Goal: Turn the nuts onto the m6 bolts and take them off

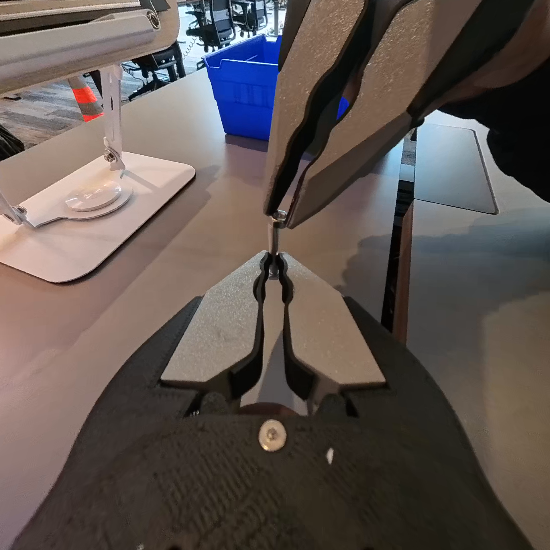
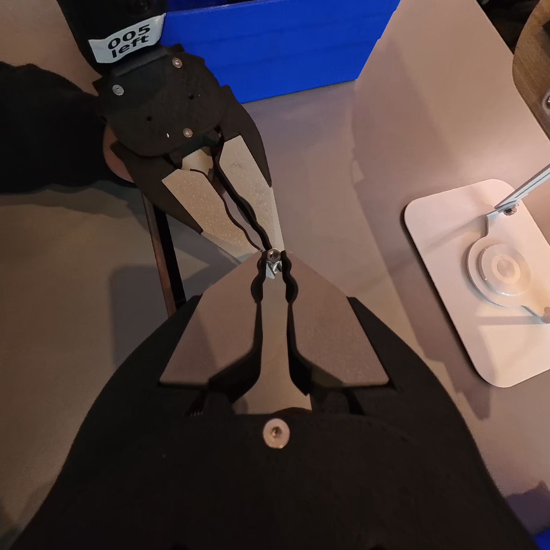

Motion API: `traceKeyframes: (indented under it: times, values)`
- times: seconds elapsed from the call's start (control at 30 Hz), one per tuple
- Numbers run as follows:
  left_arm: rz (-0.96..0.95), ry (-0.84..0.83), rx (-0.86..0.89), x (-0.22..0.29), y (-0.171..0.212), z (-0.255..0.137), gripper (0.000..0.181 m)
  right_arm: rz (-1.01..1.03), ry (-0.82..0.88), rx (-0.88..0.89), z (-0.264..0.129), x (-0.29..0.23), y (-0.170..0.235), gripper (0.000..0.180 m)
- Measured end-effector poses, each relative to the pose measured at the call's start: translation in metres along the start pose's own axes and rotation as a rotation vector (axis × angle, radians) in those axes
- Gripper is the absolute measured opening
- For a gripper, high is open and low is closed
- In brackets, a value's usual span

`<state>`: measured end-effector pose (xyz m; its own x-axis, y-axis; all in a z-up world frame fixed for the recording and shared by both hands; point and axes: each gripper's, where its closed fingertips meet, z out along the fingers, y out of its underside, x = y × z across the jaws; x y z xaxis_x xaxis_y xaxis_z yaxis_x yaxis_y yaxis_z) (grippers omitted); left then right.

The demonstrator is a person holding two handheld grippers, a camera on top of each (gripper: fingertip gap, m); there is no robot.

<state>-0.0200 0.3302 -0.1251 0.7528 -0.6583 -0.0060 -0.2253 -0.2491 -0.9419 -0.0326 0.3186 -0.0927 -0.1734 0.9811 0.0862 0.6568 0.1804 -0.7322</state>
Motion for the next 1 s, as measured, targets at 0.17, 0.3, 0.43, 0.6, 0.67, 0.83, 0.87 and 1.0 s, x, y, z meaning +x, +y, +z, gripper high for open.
traceKeyframes:
  times: [0.17,0.3,0.43,0.6,0.67,0.83,0.87,1.0]
  values:
    - [0.018,-0.001,-0.014,0.0022,0.002,0.0018,0.002,-0.006,0.005,-0.014,0.0026,0.0001,0.003,0.007]
    - [0.015,-0.001,-0.011,0.0018,0.0015,0.0015,0.002,0.003,-0.001,-0.009,0.0025,0.0004,0.0027,0.007]
    - [0.014,-0.003,-0.015,0.0013,0.0023,0.0018,0.002,0.005,0.003,-0.015,0.0033,0.001,0.0033,0.007]
    - [0.015,-0.009,-0.018,0.0005,0.0029,0.0021,0.002,0.029,0.016,-0.02,0.0041,0.0015,0.0034,0.007]
    - [0.014,-0.006,-0.022,0.0011,0.0037,0.0027,0.002,0.029,0.021,-0.022,0.0043,0.0013,0.0044,0.007]
    - [0.004,-0.003,-0.014,0.001,0.0023,0.0023,0.002,0.039,0.02,-0.021,0.0045,0.0017,0.0065,0.008]
    - [0.003,-0.003,-0.014,0.0007,0.0021,0.002,0.002,0.04,0.017,-0.025,0.0051,0.0017,0.0077,0.009]
    - [0.003,-0.002,-0.016,0.0011,0.0025,0.0023,0.002,0.039,0.017,-0.017,0.0059,0.0015,0.0077,0.008]
